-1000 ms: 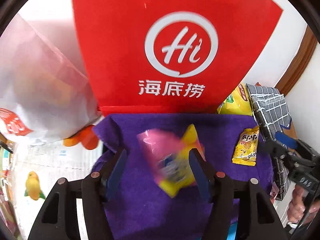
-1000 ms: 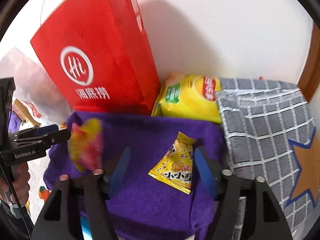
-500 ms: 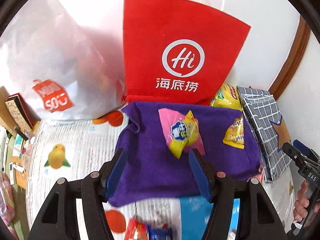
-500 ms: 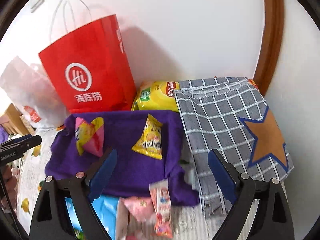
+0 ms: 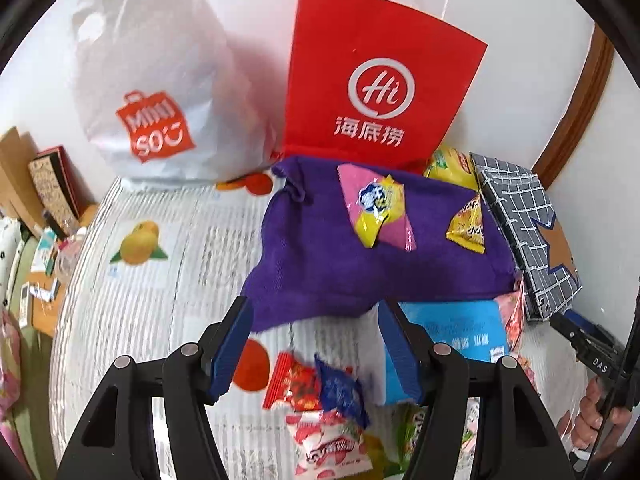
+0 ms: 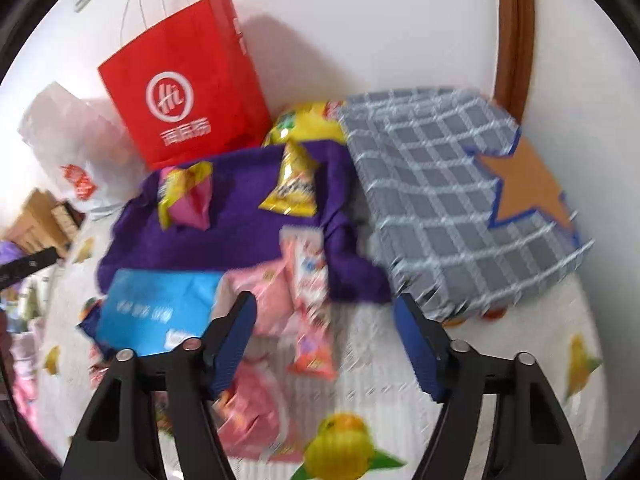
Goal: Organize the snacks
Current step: 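Grasp the pink bread bag with right while left grasps the small blue packet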
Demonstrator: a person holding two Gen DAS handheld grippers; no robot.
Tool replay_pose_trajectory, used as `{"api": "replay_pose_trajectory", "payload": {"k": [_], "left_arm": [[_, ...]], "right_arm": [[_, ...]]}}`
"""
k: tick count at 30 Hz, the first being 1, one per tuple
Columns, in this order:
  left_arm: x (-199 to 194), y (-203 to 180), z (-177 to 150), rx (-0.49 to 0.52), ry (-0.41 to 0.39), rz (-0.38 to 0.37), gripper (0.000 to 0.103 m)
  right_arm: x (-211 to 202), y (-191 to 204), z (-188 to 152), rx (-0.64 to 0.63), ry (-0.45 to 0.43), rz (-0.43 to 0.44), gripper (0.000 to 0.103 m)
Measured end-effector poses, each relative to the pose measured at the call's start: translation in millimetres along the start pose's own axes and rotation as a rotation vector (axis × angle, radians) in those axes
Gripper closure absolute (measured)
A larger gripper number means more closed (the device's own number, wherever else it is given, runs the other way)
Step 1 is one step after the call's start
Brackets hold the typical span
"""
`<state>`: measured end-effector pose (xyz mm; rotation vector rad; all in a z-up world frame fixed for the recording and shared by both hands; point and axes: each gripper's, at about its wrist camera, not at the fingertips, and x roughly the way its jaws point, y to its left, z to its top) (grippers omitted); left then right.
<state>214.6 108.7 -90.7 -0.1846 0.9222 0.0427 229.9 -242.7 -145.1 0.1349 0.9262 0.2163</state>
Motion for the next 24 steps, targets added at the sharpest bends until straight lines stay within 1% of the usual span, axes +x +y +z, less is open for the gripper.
{"api": "replay_pose_trajectory", "payload": {"k": [2,5,6,8,13,16,23,24], "left_arm": [[1.8,3.9,-6.2,-0.012,0.012,0.005,0.04],[1.0,8.5,-15.7,-0.023,0.016,-0.006,0.04],[1.0,9.2,-18.1,-0.023,0.016,-0.008,0.04],[2.1,10.9,-23.3,-0.022,0.022,-0.008,0.04],[6.2,13.7,-34.4,-0.016,0.043,-0.016,0.04],[7.6,16.9,-39.7,-0.016,0.051,-0.009,0.04],[15.9,25.0,-52.3,-0.02,0.079,-0.005,0.04],[18.7,26.1,-55.5,-0.019,0.088,-0.003,0.04]], "right_arm": [[1.6,5.0,-9.6,-0.014,0.026,0.045,0.037],[1.5,17.3,-22.2,-0.06,0.042,0.069,0.037],[3.2,23.7,-28.2,-0.087,0.059,0.089,0.037],[6.5,31.5,-36.6,-0.114,0.08,0.101,0.037],[18.0,38.9,-52.9,-0.128,0.128,0.11,0.037],[26.2,42.6,-59.1,-0.138,0.154,0.087,0.037],[44.2,46.5,-69.2,-0.155,0.202,0.064,0.037],[45.4,46.2,-70.1,-0.155,0.206,0.063,0.039]]}}
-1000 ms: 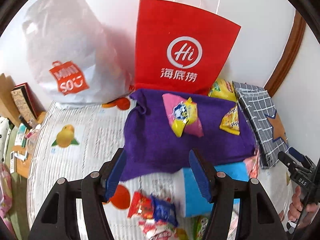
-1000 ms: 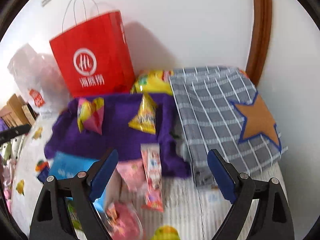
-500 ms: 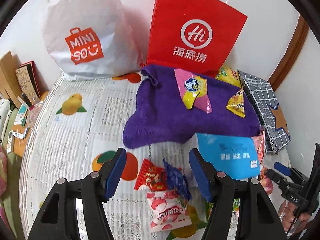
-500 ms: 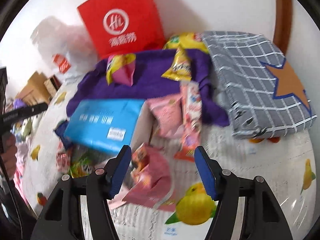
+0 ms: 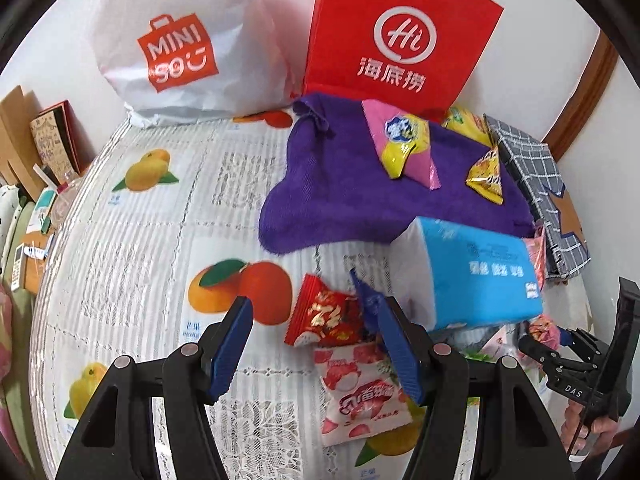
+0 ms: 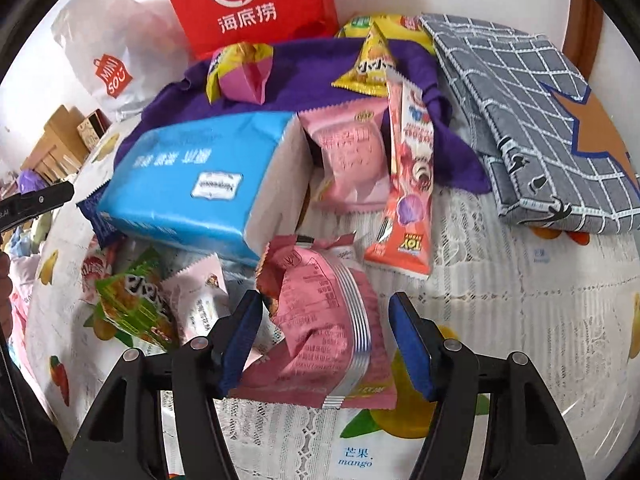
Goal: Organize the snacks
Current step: 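Grasp the pink bread bag with right while left grasps the small blue packet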
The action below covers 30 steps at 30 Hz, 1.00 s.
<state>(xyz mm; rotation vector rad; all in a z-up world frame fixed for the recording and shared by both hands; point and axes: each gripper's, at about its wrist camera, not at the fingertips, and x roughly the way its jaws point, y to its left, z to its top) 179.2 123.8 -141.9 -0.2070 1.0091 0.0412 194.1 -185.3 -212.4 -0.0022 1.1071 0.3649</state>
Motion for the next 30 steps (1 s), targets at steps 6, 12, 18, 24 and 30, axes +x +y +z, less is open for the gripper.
{"api": "replay_pose_trajectory", "payload": {"k": [6,12,18,24,30], "left_arm": [[4.6,-0.5,-8.4,0.017,0.007,-0.035,0.04],[1.1,-13.6,-7.0,0.054,-0.011,-0.076,0.04],[19.2,-25.8,-5.7,0.086,0.029,-0.056,0.042],[30.6,-32.9,-8.0,0.107,0.056,-0.096,0.061],[33.7,-35.0,-9.1,0.107,0.062,-0.124,0.081]], "right_arm": [[-3.2,-2.3,-6.4,-0.006,-0.019,-0.024,0.053],[-20.6,-12.5,-7.0,0.013,-0.063,-0.021,0.054],[-30.9,-21.2,-9.7,0.03,-0.083,-0.03,0.055],[-35.7,-28.9,-13.7,0.049,-0.091,-0.041,0.055],[-35.6,-26.4,-15.0,0.047,-0.091,-0.043,0.056]]}}
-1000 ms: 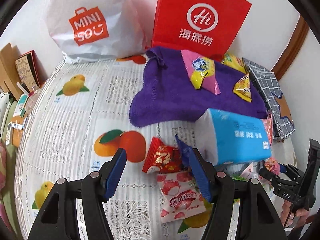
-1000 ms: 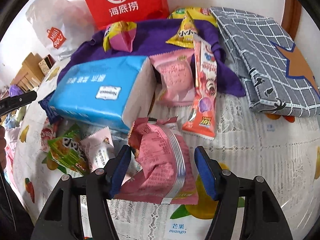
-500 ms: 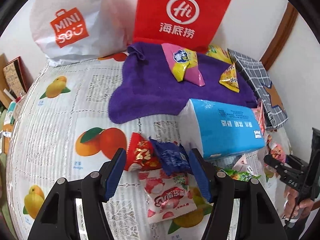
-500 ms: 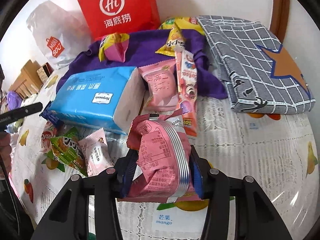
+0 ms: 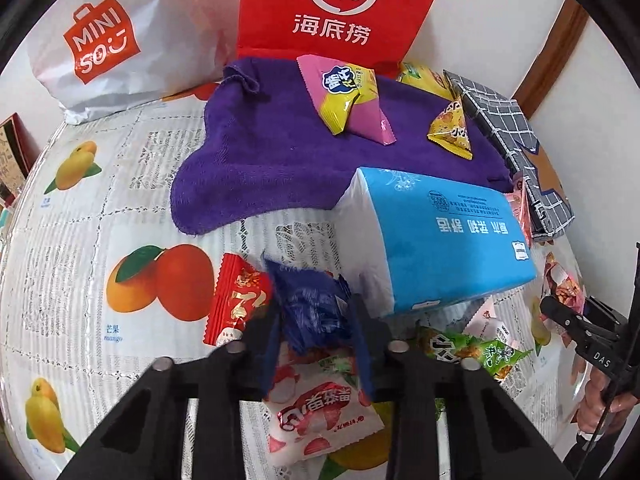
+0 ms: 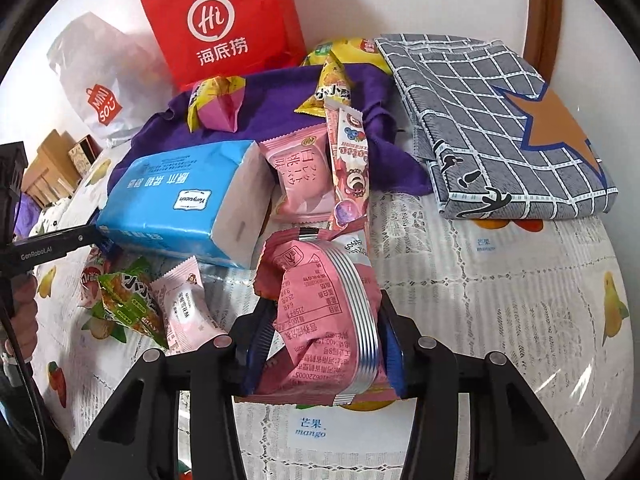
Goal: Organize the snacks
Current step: 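Grasp the pink bread bag with right while left grasps the small blue packet, then carry both packets onto the purple towel and open both grippers to release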
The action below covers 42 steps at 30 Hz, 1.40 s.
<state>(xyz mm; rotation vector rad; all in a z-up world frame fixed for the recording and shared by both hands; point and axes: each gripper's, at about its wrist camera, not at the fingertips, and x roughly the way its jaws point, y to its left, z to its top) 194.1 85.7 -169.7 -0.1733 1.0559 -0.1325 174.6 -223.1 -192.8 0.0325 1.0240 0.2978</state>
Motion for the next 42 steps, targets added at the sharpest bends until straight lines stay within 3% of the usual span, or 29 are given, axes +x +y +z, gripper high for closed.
{"api": "replay_pose_trajectory", "payload": {"k": [2,13,24,42], "left_arm": [[-2.7,0.9,-0.7,-0.006,-0.005,-0.017,0.085],[-43.8,8.3,-1.0,-0.03,-0.077,-0.012,0.085],[-82.3,-7.6,-0.9,-0.011,-0.135,-0.024,0.085],[-98.4,-44.0,29.0,0.035,-0.165,-0.066,0.085]], "right_arm": [[-0.5,1.0,0.1,-0.001,-0.001,-0.001,0.056],[-26.0,10.9,8.4,-0.007,-0.068,0.008,0.056],[-57.4,22.2,18.6,-0.004,-0.135,0.01,0.056],[-78.6,48.7,59.5,-0.049,-0.198,0.016,0.056]]}}
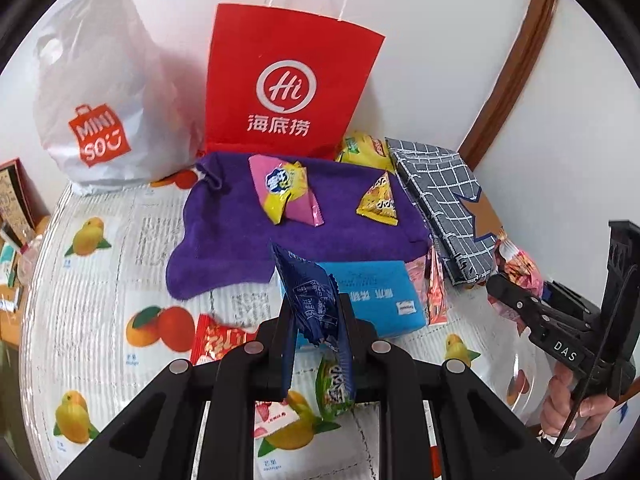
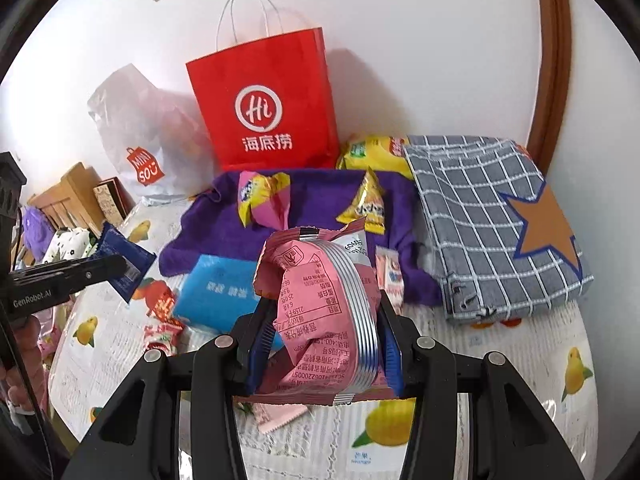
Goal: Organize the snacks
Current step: 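Carry both packets onto the purple towel and open both grippers to release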
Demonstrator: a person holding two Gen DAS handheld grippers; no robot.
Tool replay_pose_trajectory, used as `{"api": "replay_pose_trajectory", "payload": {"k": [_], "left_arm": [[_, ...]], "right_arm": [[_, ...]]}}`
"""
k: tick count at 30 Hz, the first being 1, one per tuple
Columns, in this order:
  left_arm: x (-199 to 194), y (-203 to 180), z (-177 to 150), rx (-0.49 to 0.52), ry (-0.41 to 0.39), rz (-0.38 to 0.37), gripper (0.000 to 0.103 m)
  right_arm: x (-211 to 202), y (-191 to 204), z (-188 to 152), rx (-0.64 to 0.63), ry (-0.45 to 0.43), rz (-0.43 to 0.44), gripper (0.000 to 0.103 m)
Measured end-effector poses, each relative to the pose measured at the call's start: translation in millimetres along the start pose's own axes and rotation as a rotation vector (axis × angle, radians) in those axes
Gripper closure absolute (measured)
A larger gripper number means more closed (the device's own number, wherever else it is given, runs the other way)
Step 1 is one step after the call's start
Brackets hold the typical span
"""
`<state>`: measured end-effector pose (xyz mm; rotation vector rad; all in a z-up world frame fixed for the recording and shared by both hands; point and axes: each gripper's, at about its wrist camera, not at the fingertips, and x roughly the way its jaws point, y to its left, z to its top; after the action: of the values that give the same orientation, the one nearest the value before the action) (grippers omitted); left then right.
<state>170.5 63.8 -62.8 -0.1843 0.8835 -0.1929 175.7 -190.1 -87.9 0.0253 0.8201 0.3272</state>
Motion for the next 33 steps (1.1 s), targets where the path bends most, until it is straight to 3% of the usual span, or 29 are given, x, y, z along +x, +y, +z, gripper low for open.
{"api": "replay_pose_trajectory", "payload": {"k": [18,33], "left_arm": [[17.7,3.3,47.2,0.014,-0.026,0.003,0.085],[58.9,27.2,74.4,0.012,0.011,0.056,0.085]], "right_arm": [[32.0,6.1,46.5,-0.011,-0.01,-0.008,0.056],[91.5,-1.1,79.6,-0.004,0.03,-0.017,0.056]]}}
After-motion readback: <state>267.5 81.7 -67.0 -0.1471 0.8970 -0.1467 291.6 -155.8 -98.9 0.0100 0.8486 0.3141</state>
